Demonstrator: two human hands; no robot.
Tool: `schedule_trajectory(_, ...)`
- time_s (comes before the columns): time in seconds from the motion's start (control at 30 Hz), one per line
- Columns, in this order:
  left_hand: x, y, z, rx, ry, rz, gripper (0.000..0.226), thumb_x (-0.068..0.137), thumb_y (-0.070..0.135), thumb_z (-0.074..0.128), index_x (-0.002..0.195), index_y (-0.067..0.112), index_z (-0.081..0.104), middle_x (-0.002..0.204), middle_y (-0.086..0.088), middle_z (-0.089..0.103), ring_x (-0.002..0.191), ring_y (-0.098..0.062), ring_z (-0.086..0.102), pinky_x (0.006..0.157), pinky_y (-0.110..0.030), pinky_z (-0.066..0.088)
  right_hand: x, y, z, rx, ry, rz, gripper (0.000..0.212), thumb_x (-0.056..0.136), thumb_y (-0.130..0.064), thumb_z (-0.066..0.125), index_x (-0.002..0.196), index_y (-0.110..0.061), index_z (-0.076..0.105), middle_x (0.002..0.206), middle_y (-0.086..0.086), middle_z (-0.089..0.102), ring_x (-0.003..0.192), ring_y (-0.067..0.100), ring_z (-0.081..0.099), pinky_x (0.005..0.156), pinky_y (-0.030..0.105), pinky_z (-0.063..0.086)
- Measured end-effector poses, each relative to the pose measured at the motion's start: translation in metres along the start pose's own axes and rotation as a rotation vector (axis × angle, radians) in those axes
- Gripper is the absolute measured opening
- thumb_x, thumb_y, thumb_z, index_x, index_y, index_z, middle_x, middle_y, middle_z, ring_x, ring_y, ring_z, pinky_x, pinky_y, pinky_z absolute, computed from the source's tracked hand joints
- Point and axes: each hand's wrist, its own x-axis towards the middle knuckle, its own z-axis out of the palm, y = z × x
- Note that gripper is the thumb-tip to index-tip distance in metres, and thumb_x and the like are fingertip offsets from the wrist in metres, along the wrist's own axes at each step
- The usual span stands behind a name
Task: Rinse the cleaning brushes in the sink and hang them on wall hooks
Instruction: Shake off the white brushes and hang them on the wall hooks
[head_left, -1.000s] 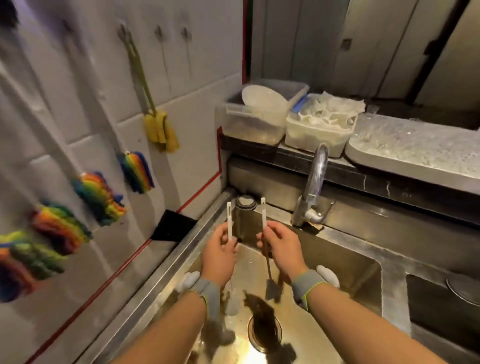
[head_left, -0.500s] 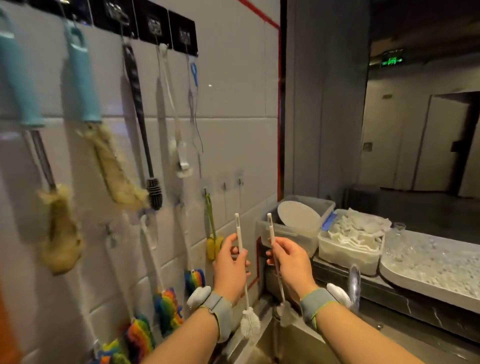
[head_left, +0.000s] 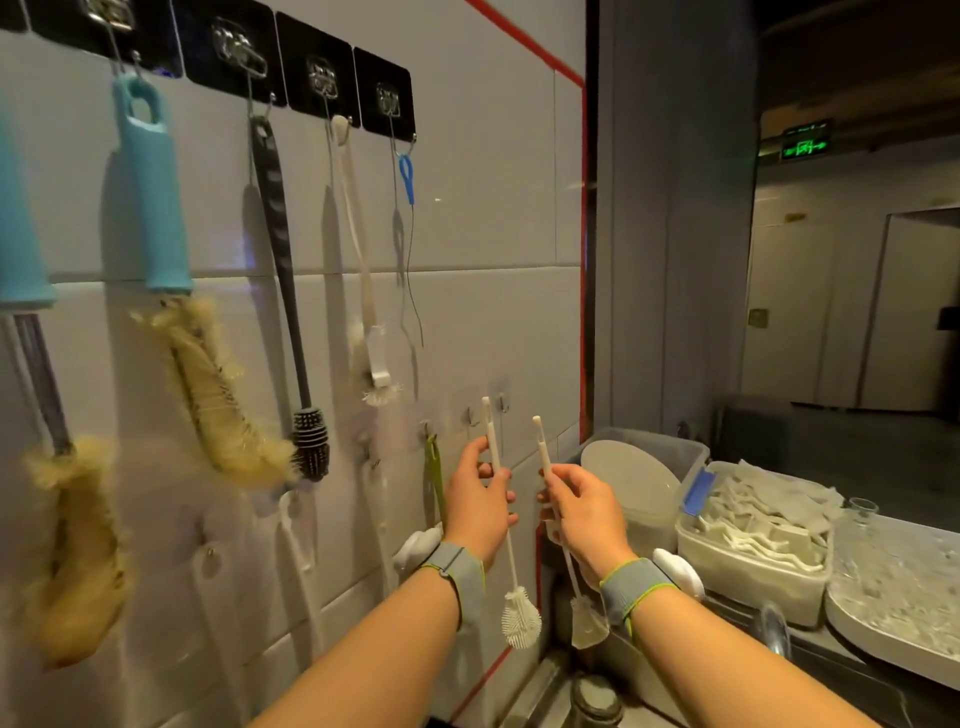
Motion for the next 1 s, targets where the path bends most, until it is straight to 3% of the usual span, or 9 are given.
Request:
schedule_trajectory(0.33,0.014,-0.017,0.004,0.041,0.061,-0.006,0.036,0.099,0.009,0.052,0.123,0.036,0.051,0.096,-0.003,0.057,0.076,-0.019,0.062,0.067,-0.046,0.062,0.019,0.015,0.007,0.005,0.005,0.017,0.018,0.096,-0.022,0.054,0.104,-0.017,0.070,0.089,0.012,0.072,0.072,0.016,0.064,0.052,0.019,0.046)
schedule_trajectory(0.63,0.010,-0.023,0.008,0.042,0.071,0.006,0.035,0.100,0.012,0.052,0.126,0.035,0.051,0.096,0.000,0.058,0.076,-0.016,0.063,0.064,-0.037,0.063,0.025,0.017,0.010,0.041,0.008,0.021,0.019,0.096,-0.020,0.055,0.104,-0.012,0.070,0.089,0.018,0.071,0.072,0.020,0.064,0.055,0.022,0.048)
schedule_trajectory(0.83,0.011,-0.027,0.004,0.047,0.092,0.015,0.037,0.100,0.013,0.052,0.130,0.035,0.050,0.096,0.000,0.058,0.076,-0.015,0.062,0.063,-0.033,0.061,0.032,0.007,0.012,0.031,-0.021,0.013,0.019,0.097,-0.020,0.052,0.107,-0.012,0.067,0.085,0.012,0.068,0.070,0.017,0.062,0.054,0.020,0.048)
schedule_trajectory(1.0,0.015,-0.028,0.002,0.078,0.084,0.017,0.038,0.100,0.012,0.052,0.132,0.033,0.049,0.092,0.003,0.057,0.076,-0.016,0.062,0.065,-0.039,0.063,0.043,0.001,0.021,0.022,-0.043,0.036,0.021,0.097,-0.025,0.053,0.108,-0.014,0.067,0.083,0.009,0.069,0.069,0.019,0.064,0.053,0.022,0.046)
